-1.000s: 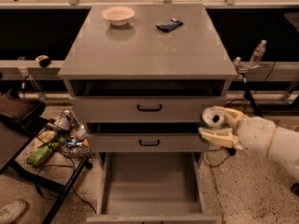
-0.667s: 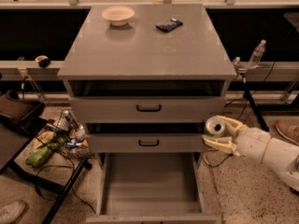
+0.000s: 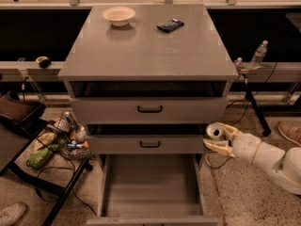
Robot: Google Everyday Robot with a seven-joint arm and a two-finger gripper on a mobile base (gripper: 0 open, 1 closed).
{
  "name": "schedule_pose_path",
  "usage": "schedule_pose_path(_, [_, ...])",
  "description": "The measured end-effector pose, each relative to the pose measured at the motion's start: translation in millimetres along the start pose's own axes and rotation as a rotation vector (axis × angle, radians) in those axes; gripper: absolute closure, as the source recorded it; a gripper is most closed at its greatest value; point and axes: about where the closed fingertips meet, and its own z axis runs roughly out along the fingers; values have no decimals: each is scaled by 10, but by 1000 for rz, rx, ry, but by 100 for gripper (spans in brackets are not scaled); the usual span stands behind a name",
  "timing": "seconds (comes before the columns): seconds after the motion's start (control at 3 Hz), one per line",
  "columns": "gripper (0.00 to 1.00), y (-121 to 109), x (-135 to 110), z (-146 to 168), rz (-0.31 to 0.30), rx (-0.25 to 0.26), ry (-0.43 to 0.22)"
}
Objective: Place green can into bottom drawer
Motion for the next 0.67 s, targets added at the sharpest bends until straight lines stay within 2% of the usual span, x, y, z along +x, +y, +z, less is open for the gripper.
schedule_pose_path(0.33, [100,2,1,1,0,0,0])
schedule_pose_path(0.67, [100,274,239,191,40,-35,-15])
